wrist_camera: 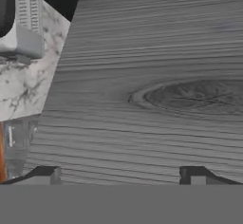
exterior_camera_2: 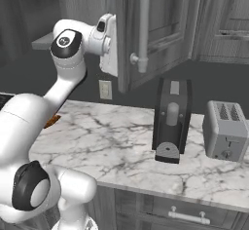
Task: Pick the sponge and dish brush from the cabinet and place them on the counter.
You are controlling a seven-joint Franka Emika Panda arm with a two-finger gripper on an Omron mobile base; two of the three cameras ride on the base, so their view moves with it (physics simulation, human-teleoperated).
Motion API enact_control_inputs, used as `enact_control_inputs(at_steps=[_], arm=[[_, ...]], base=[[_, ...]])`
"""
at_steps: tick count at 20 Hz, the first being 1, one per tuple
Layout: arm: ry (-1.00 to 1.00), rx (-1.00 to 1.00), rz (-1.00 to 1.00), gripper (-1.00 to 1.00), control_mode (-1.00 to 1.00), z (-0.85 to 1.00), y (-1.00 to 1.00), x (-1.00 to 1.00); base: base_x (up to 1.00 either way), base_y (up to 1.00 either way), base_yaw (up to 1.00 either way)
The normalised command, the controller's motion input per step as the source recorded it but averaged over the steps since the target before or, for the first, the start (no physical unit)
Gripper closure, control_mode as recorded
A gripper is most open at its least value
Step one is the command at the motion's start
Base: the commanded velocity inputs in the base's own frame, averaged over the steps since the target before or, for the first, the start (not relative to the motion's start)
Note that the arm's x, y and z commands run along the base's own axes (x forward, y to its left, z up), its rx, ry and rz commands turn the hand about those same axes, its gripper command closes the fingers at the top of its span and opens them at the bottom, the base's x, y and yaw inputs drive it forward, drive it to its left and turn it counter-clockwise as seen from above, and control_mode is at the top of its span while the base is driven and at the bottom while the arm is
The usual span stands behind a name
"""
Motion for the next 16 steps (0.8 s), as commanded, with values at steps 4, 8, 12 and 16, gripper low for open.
enact_control_inputs(at_steps=[4,8,12,16], arm=[[0.0,0.0,-0.22,-1.0,-1.0,0.0,-0.44,0.0],[-0.01,0.0,-0.21,-1.0,-1.0,0.02,-0.45,0.01],[-0.03,0.0,-0.2,-1.0,-1.0,0.03,-0.45,0.06],[-0.07,0.0,-0.16,-1.0,-1.0,0.07,-0.46,0.08]], base=[[0.0,0.0,0.0],[0.0,0.0,0.0],[0.0,0.0,0.0],[0.0,0.0,0.0]])
